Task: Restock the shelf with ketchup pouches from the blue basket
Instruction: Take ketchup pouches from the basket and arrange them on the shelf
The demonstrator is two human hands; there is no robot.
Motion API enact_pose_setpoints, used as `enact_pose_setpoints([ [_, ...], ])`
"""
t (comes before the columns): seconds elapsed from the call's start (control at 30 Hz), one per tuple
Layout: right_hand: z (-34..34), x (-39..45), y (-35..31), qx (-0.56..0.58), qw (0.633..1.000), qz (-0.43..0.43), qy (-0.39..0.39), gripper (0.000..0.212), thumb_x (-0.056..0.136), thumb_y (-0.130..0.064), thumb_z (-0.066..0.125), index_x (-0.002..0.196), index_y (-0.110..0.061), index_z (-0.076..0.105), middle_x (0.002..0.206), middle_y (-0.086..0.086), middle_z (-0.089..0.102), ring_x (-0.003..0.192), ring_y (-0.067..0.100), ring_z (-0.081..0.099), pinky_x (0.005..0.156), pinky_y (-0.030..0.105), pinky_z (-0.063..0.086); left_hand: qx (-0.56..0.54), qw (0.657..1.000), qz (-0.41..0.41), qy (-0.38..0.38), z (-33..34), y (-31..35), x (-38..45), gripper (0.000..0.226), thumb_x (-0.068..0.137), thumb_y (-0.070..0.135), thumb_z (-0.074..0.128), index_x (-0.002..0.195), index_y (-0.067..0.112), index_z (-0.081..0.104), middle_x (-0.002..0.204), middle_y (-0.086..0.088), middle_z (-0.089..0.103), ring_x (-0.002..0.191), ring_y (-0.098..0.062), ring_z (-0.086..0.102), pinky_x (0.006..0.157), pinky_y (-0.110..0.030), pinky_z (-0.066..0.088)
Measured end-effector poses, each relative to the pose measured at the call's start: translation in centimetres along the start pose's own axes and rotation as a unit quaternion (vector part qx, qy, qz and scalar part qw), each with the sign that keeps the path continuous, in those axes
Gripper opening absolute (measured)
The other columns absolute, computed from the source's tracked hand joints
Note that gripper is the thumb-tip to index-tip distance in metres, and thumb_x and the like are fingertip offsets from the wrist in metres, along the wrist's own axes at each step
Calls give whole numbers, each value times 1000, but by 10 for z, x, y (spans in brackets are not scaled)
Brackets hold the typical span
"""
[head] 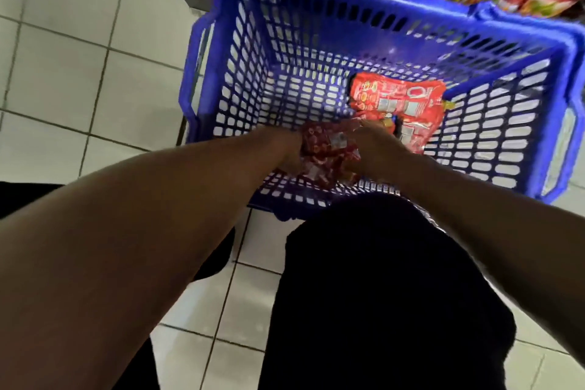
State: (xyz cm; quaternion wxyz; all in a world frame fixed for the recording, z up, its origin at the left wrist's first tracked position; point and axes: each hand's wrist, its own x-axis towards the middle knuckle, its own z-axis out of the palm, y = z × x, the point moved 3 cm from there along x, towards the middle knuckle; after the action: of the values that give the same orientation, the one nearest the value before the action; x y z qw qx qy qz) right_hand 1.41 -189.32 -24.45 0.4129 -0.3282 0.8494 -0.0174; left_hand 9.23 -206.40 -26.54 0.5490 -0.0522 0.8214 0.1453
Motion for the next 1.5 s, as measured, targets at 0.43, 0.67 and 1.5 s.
enact_pose_setpoints([
  [0.43,9,55,2,-28,998,59,-11,64,70,-44,85,125,-21,59,109,4,66,93,21,64,88,36,55,27,998,-61,7,3,-3,19,85,63,61,85,131,16,61,121,-10,62,105,-26,59,94,-41,54],
  [0.67,-39,-29,37,157,973,170,-6,49,74,-41,79,118,-22,68,113,1,67,88,16,61,66,19,46,-32,999,-32,28,-21,5,-38,64,70,50,86,120,15,68,114,-7,66,94,-22,62,78,-34,53],
  [1.5,-403,-547,-169,752,615,-84,220,46,95,11,54,136,-9,50,118,13,72,105,34,71,82,51,60,-699,672,242,24,-203,153,-631,33,84,14,72,116,8,73,113,-16,74,100,-31,74,83,-40,59],
])
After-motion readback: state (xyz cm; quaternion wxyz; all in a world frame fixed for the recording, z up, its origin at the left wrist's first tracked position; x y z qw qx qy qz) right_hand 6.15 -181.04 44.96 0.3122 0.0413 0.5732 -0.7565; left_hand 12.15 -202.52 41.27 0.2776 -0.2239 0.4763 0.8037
